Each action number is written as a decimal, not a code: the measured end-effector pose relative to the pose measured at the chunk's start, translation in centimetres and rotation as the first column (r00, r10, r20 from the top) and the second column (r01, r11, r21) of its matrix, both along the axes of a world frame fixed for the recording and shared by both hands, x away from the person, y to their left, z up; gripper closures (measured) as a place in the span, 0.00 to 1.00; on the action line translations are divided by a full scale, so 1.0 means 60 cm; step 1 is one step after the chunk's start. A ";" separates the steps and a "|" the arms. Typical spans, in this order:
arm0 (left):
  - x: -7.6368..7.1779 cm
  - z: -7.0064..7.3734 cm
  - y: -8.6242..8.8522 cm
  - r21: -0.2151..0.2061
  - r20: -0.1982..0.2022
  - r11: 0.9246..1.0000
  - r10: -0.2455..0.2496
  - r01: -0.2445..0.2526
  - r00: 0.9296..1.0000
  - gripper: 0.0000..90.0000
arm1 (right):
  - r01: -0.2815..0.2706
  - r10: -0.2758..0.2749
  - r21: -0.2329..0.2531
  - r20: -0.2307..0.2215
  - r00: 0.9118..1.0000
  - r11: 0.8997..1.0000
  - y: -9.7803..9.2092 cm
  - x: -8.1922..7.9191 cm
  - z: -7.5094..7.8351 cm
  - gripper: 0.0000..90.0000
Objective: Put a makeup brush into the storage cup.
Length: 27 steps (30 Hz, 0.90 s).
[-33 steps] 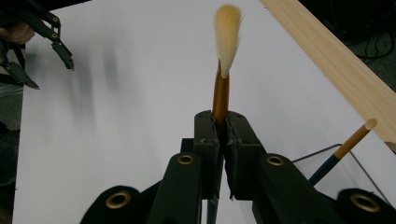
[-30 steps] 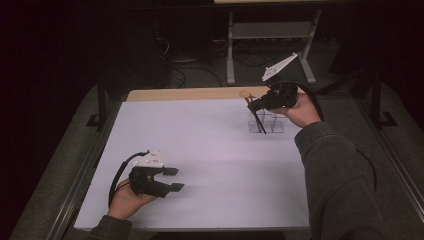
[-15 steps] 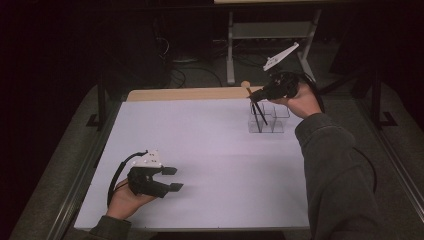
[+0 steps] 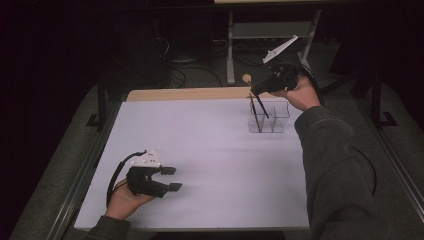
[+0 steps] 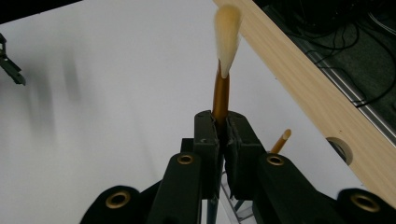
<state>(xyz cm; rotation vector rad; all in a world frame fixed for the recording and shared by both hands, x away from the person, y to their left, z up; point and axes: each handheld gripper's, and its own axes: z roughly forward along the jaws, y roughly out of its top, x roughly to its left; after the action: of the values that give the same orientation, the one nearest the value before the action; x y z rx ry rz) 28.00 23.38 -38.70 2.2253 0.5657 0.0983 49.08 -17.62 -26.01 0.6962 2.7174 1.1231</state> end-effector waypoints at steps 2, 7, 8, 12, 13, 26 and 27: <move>0.000 0.000 0.001 -0.001 0.000 1.000 0.001 -0.001 1.000 0.44 | 0.005 -0.005 -0.006 0.002 1.000 1.000 -0.001 0.004 0.002 0.92; -0.001 -0.001 0.001 -0.001 -0.004 1.000 0.001 -0.001 1.000 0.43 | 0.020 -0.020 0.000 0.007 1.000 1.000 -0.003 0.012 0.005 0.92; -0.001 -0.001 0.001 -0.001 -0.001 1.000 0.002 -0.002 1.000 0.43 | 0.019 -0.019 0.001 0.010 1.000 1.000 -0.003 0.014 0.004 0.92; 0.000 0.000 0.003 -0.005 0.002 1.000 0.005 -0.005 1.000 0.43 | 0.036 -0.036 -0.009 0.008 0.999 0.999 -0.005 0.019 0.000 0.92; 0.000 0.000 0.003 -0.002 0.003 1.000 0.004 -0.004 1.000 0.43 | 0.039 -0.039 -0.007 0.007 0.999 0.999 -0.005 0.020 -0.001 0.92; 0.000 -0.002 0.004 -0.005 -0.001 1.000 0.006 -0.006 1.000 0.42 | 0.096 -0.096 -0.004 -0.006 0.995 0.995 -0.013 0.030 -0.007 0.92; 0.000 -0.001 0.004 -0.005 -0.001 1.000 0.006 -0.006 1.000 0.42 | 0.108 -0.108 -0.005 -0.015 0.994 0.994 -0.013 0.030 -0.008 0.92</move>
<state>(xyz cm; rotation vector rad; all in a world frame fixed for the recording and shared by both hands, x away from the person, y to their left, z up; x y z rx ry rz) 27.99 23.63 -38.78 2.2190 0.5724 0.0989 50.88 -18.38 -26.48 0.8434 2.6572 1.0909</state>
